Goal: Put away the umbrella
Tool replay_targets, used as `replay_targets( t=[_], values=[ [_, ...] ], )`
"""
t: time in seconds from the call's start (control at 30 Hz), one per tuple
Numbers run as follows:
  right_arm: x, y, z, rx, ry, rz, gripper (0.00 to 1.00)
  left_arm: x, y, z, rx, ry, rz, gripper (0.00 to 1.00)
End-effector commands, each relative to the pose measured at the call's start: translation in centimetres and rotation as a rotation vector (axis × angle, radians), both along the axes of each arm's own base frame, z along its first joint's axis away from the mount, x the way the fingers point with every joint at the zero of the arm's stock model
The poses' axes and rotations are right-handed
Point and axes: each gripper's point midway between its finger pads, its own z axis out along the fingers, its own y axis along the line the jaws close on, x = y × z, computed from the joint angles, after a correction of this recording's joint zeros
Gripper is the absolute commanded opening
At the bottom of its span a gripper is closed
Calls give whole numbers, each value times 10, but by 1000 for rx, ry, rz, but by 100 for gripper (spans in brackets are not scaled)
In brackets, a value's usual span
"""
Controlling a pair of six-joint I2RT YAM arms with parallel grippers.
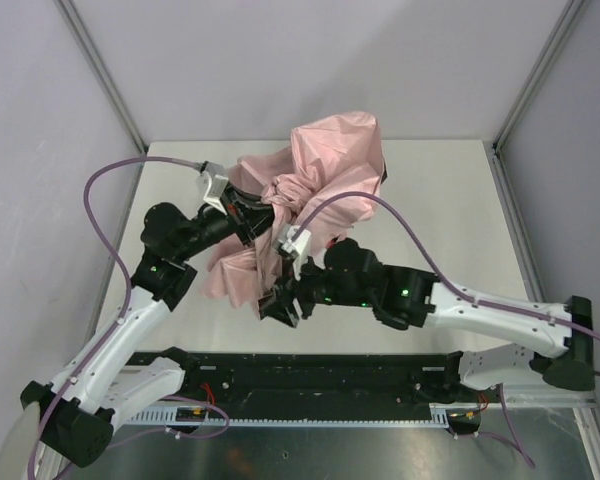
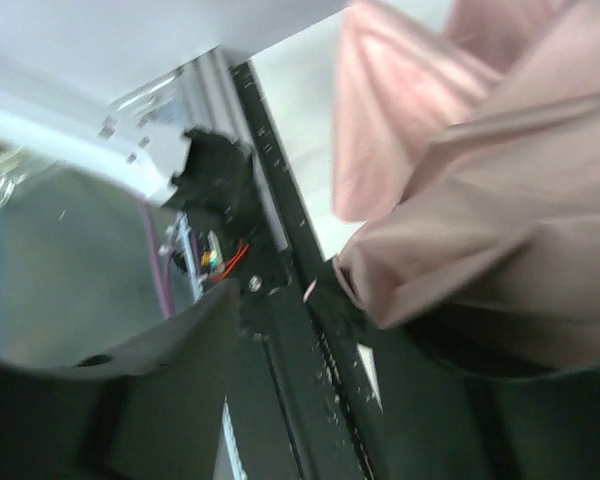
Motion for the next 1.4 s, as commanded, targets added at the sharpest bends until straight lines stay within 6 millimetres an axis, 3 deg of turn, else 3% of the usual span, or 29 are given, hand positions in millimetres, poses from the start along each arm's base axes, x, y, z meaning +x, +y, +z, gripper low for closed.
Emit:
replay_targets(
  t=[0.0,0.07,0.17,0.27,0.37,0.47,0.53,0.67,0.8,0.93,1.13,1.23,1.37],
  values=[
    [-60,-38,46,59,-43,301,65,-15,8,39,-60,-205,-10,0],
    [-79,-64,51,53,-53,379,71,-16,8,37,-48,-225,-23,0],
    [-75,-101,59,38,-79,310,76,-18,8,35,-29,-250,-44,0],
    [-46,-137,67,34,-120,130,78,-21,9,34,-15,-268,-70,0],
    [1,-174,74,29,-163,-151,68,-32,7,34,2,-294,-132,0],
    [14,-188,90,78,-184,-201,61,-42,6,35,19,-317,-184,0],
    [17,-188,104,132,-202,-195,61,-49,4,34,31,-328,-232,0],
    [41,-178,113,135,-225,-230,45,-63,1,31,51,-339,-316,0],
    [48,-145,112,111,-217,-127,41,-74,0,30,63,-345,-380,0],
    [44,-105,113,141,-178,5,36,-89,-2,26,80,-358,-457,0],
    [42,-47,90,124,-98,131,32,-121,-9,24,91,-411,-595,0],
    [46,-47,90,105,-87,82,36,-122,-10,24,82,-418,-579,0],
    [50,-77,88,57,-68,-65,53,-113,-9,26,65,-443,-493,0]
  ],
)
